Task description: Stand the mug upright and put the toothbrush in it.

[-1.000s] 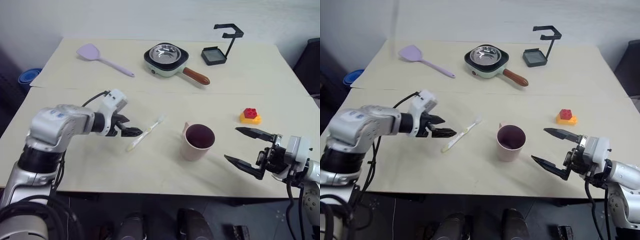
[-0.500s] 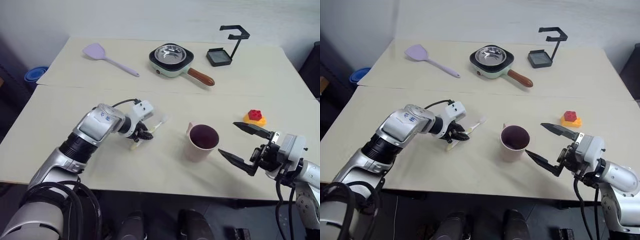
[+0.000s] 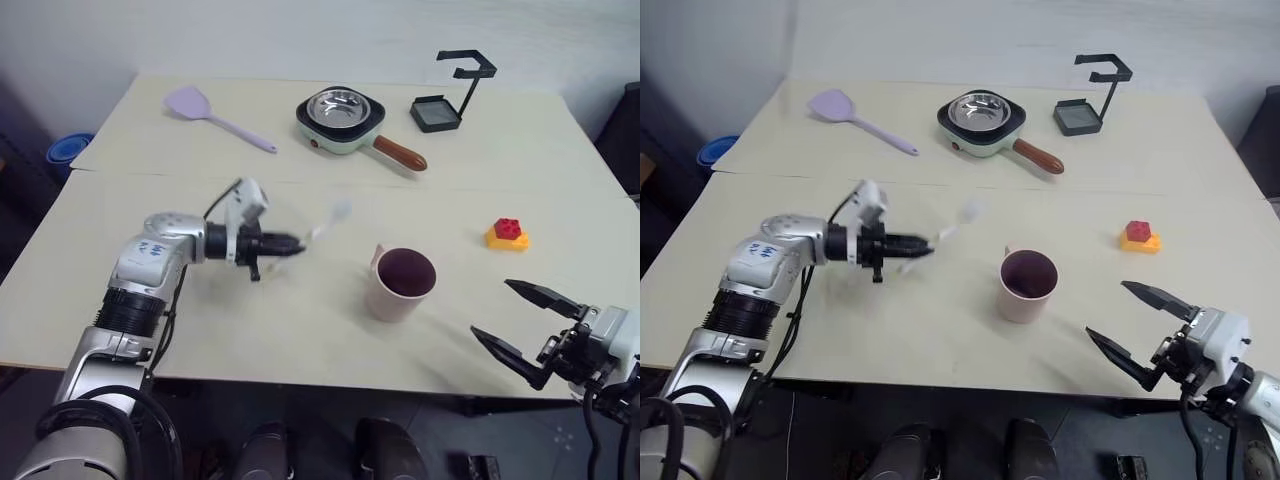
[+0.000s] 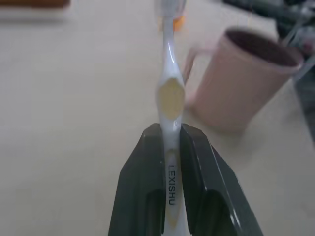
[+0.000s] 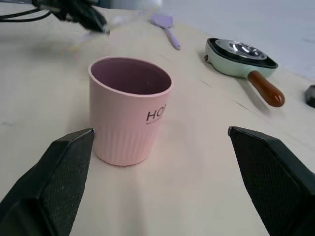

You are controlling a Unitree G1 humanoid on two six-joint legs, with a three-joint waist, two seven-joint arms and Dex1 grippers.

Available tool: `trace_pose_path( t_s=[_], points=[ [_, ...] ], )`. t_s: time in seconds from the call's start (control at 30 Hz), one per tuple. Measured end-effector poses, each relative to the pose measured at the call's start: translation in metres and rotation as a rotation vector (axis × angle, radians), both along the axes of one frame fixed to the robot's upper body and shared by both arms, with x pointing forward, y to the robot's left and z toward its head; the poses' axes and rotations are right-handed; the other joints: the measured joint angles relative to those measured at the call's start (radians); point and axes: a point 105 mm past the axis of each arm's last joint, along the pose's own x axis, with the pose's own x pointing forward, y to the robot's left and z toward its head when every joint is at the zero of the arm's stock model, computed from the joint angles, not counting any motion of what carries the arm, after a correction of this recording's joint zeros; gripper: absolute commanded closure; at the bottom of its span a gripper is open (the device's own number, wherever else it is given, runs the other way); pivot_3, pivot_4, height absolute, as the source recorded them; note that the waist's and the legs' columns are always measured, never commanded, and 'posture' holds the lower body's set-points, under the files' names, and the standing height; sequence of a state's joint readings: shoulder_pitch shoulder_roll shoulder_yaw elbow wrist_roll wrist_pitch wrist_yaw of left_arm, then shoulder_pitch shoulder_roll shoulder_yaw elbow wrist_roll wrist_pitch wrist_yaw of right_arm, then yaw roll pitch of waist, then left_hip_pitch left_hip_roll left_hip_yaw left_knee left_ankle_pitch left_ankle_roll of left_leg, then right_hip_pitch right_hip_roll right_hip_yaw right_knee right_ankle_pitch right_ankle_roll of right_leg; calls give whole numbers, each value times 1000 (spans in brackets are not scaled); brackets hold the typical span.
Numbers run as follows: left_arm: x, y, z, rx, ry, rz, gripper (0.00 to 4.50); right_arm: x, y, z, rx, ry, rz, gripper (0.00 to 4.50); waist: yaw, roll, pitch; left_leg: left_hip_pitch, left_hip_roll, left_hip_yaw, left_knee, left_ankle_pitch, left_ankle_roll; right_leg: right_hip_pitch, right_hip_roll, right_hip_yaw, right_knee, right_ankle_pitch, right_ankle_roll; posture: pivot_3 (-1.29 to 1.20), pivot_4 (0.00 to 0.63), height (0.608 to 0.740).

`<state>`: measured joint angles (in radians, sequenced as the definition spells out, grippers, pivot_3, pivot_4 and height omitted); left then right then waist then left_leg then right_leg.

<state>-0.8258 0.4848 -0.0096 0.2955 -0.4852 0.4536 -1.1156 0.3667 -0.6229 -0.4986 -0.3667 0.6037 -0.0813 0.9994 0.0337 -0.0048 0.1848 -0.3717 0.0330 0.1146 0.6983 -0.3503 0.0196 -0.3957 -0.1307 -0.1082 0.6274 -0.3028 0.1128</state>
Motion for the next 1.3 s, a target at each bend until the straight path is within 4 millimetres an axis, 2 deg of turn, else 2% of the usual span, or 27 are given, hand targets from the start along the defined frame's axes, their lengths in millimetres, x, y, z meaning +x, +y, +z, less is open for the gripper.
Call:
trace_pose_path(
  t_s=[0.1, 0.17, 0.23, 0.33, 0.47, 0.5, 0.63, 0.7, 0.77, 0.9, 1.03, 1.13, 1.3],
  points=[
    [-15, -29, 43, -264, -28, -183, 4359, -5, -5, 0, 7, -4, -55, 0, 7, 0, 0, 0, -2, 0, 0, -1, 2, 1, -1, 0, -1, 2, 3, 0, 150, 740],
    [-30, -49, 60, -401, -19, -329, 4359, -7, -8, -1, 21, -5, -91, 0, 4, 0, 0, 0, -3, 2, 0, -1, 3, 2, -1, 1, -3, 2, 4, 0, 150, 740],
    [-39, -71, 67, -497, -14, -418, 4359, -8, -8, 1, 37, -18, -125, 0, 3, 0, 0, 1, -3, 2, 0, -1, 3, 2, 0, 1, -3, 2, 4, 0, 150, 740],
    [-41, -105, 58, -605, 18, -466, 4359, -8, -5, 9, 43, -57, -152, 0, 1, 0, 0, 1, -3, 2, 0, -1, 3, 2, 0, 1, -7, 3, 5, 0, 150, 740],
    [-39, -148, 24, -585, 8, -409, 4359, -8, -4, 14, 38, -79, -164, 0, -8, 0, 0, 1, -3, 2, -1, -1, 3, 2, 1, 2, -9, 2, 4, 0, 150, 740],
    [-36, -151, 14, -551, -17, -377, 4359, -8, -4, 14, 37, -77, -168, 0, -11, 0, 0, 1, -3, 3, -2, -1, 3, 1, 1, 2, -9, 2, 4, 0, 150, 740],
    [-29, -151, -8, -488, -78, -311, 4359, -8, -6, 13, 32, -73, -180, 0, -10, 0, -1, 1, -3, 3, -2, -2, 4, 1, 0, 2, -9, 2, 4, 0, 150, 740],
    [-30, -150, -9, -480, -102, -314, 3646, -8, -6, 13, 32, -77, -181, 0, -9, 0, -1, 1, -3, 3, -1, -3, 6, 1, -1, 2, -9, 2, 4, 0, 150, 740],
    [-32, -149, -11, -476, -107, -325, 3174, -8, -5, 15, 32, -88, -179, 0, -5, 0, -1, 1, -2, 2, -1, -3, 6, 1, -2, 2, -9, 2, 4, 0, 150, 740],
    [-37, -144, -31, -468, -44, -337, 1955, -8, -10, 9, 37, -86, -187, 0, -7, 0, -1, 0, -2, 2, -1, -4, 7, 2, -2, 1, -9, 3, 5, 0, 150, 740],
    [-40, -141, -19, -470, -95, -334, 852, -3, -10, 5, 44, -92, -164, 0, -9, 0, -1, 1, -2, 3, 0, -4, 8, 2, -2, 2, -10, 3, 5, 0, 150, 740],
    [-38, -127, -12, -441, -154, -303, 852, 3, -9, 0, 51, -90, -134, 0, -14, 1, -1, 1, -2, 3, -1, -4, 7, 2, -1, 2, -10, 3, 5, 0, 150, 740],
    [-27, -56, -29, -250, -218, -122, 852, 17, -10, -14, 63, -61, -71, 0, -33, 3, -2, 1, 1, 2, -2, -3, 6, 2, -1, 2, -6, 3, 5, 0, 150, 740]
  ],
)
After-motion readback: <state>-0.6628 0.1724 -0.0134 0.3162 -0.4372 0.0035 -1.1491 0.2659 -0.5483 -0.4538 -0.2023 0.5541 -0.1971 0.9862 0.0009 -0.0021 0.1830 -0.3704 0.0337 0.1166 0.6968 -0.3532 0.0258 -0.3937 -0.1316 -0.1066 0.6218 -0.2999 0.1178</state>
